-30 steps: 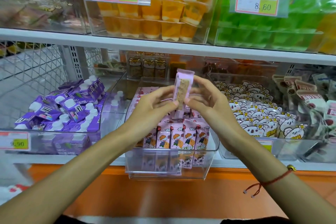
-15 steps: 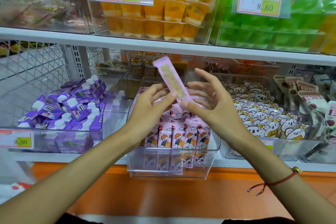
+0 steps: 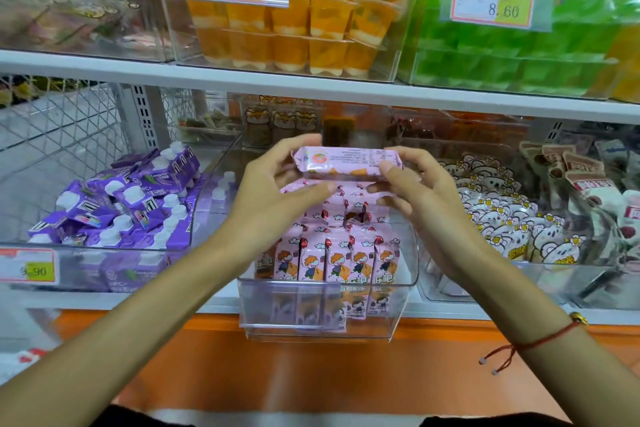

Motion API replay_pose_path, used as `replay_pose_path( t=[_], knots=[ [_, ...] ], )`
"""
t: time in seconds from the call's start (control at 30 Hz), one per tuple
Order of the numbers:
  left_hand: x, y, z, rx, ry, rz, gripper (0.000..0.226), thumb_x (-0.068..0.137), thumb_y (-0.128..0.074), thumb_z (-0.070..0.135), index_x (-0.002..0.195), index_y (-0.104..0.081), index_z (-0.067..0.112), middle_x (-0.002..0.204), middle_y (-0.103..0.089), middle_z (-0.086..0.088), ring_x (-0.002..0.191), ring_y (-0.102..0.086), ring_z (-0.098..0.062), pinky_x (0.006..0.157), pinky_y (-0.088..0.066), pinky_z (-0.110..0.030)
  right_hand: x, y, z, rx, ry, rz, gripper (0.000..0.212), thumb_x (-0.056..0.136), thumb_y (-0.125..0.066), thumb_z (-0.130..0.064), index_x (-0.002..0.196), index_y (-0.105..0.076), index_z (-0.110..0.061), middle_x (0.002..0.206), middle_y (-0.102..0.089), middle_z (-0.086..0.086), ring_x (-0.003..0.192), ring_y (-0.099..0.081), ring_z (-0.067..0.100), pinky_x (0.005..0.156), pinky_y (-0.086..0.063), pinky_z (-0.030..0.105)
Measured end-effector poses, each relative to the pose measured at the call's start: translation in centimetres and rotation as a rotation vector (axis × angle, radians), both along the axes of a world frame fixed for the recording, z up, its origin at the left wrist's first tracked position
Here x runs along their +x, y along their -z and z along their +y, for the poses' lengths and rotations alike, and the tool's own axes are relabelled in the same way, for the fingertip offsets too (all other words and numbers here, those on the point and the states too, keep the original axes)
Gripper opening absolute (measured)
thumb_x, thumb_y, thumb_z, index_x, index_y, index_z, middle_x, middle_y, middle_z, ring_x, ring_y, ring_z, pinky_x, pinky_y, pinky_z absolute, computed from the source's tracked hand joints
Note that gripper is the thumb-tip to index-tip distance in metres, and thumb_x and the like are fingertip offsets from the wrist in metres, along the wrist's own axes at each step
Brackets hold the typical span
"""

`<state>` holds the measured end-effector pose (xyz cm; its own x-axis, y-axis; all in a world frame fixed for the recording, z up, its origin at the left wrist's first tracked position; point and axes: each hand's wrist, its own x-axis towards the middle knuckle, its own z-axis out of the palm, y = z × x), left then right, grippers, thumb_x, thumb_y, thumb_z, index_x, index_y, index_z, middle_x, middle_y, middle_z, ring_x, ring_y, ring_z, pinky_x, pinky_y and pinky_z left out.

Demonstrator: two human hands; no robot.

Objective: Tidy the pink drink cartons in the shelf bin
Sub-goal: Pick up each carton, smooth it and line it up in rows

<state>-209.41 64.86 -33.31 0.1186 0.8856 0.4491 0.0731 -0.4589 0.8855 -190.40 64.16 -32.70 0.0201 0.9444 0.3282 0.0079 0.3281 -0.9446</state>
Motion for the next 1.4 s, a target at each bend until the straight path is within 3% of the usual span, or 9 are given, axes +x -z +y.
replay_pose_path(
  t=[0.2, 0.4, 0.63, 0.87, 0.97, 1.1, 1.23, 1.33, 1.4],
  knots=[
    [-0.1, 0.4, 0.2, 0.151, -0.094, 0.093, 0.033, 0.079, -0.074, 0.027, 0.11, -0.065, 0.029, 0.102, -0.069, 0.014, 0.094, -0.064, 0.002, 0.08, -0.047, -0.009, 0.3, 0.1, 0.2, -0.062, 0.065, -0.041, 0.026, 0.091, -0.058, -0.036, 0.104, -0.064, -0.014, 0.083, -0.071, -0.003, 0.077, -0.066, 0.014, 0.067, -0.054, 0.019],
    [-0.9, 1.3, 1.5, 0.149, -0.239, 0.11, 0.031, 0.08, -0.075, 0.022, 0.109, -0.064, 0.025, 0.099, -0.07, 0.01, 0.095, -0.066, -0.01, 0.087, -0.055, -0.03, 0.4, 1.5, -1.3, 0.375, 0.29, -0.783, 0.031, 0.092, -0.059, -0.02, 0.123, -0.053, -0.019, 0.115, -0.058, -0.005, 0.107, -0.053, 0.01, 0.09, -0.043, 0.025],
    [0.0, 2.1, 1.9, 0.125, -0.266, 0.416, 0.045, 0.075, -0.077, 0.036, 0.114, -0.056, 0.034, 0.118, -0.064, 0.01, 0.11, -0.059, -0.009, 0.088, -0.053, -0.042, -0.4, 4.2, -1.9, 0.425, 0.164, -1.518, 0.039, 0.1, -0.033, -0.031, 0.135, -0.045, -0.02, 0.13, -0.053, -0.001, 0.117, -0.048, 0.019, 0.101, -0.026, 0.031],
    [1.1, -2.1, 2.7, 0.252, -0.109, 0.676, 0.028, 0.075, -0.079, 0.03, 0.097, -0.062, 0.033, 0.091, -0.071, 0.014, 0.085, -0.066, -0.001, 0.077, -0.052, -0.025, 0.5, 3.8, -1.7, 0.442, 0.076, -1.455, 0.038, 0.099, -0.041, -0.027, 0.136, -0.046, -0.025, 0.125, -0.058, -0.004, 0.113, -0.05, 0.018, 0.096, -0.024, 0.026],
    [2.1, -4.2, 4.0, 0.271, -0.083, 0.858, 0.026, 0.074, -0.079, 0.036, 0.095, -0.064, 0.032, 0.085, -0.071, 0.01, 0.078, -0.066, -0.008, 0.075, -0.052, -0.03, 1.5, 3.2, -1.8, 0.426, 0.016, -1.369, 0.037, 0.098, -0.047, -0.03, 0.135, -0.048, -0.03, 0.124, -0.058, -0.01, 0.115, -0.047, 0.013, 0.094, -0.025, 0.021],
    [3.9, -4.5, 5.8, 0.246, -0.045, 0.999, 0.037, 0.077, -0.076, 0.038, 0.11, -0.065, 0.025, 0.09, -0.063, 0.009, 0.084, -0.059, -0.015, 0.074, -0.044, -0.031, 2.4, 2.4, -2.2, 0.434, 0.019, -1.359, 0.033, 0.092, -0.06, -0.026, 0.125, -0.06, -0.026, 0.116, -0.062, -0.007, 0.113, -0.05, 0.016, 0.093, -0.037, 0.03],
    [4.6, -3.0, 7.1, 0.2, -0.006, 1.161, 0.032, 0.079, -0.074, 0.04, 0.095, -0.067, 0.013, 0.097, -0.065, -0.011, 0.095, -0.059, -0.028, 0.071, -0.041, -0.034, 3.0, 2.4, -2.6, 0.446, 0.25, -1.316, 0.031, 0.081, -0.073, -0.019, 0.112, -0.067, -0.018, 0.106, -0.062, 0.004, 0.101, -0.056, 0.027, 0.076, -0.045, 0.033],
    [4.2, -0.6, 6.9, 0.066, 0.078, 1.162, 0.044, 0.083, -0.071, 0.035, 0.123, -0.059, 0.021, 0.113, -0.065, -0.001, 0.103, -0.059, -0.018, 0.087, -0.048, -0.033, 3.5, 2.6, -2.7, 0.378, 0.33, -1.232, 0.028, 0.086, -0.068, -0.021, 0.114, -0.064, -0.017, 0.109, -0.055, 0.0, 0.101, -0.052, 0.02, 0.073, -0.04, 0.026],
    [3.8, 0.6, 6.8, 0.031, 0.104, 1.089, 0.03, 0.09, -0.063, 0.032, 0.119, -0.061, 0.024, 0.114, -0.067, 0.002, 0.101, -0.061, -0.014, 0.09, -0.051, -0.037, 3.6, 2.6, -2.8, 0.356, 0.361, -1.136, 0.025, 0.089, -0.063, -0.024, 0.114, -0.06, -0.02, 0.108, -0.052, -0.004, 0.093, -0.052, 0.014, 0.068, -0.042, 0.027]
  ],
)
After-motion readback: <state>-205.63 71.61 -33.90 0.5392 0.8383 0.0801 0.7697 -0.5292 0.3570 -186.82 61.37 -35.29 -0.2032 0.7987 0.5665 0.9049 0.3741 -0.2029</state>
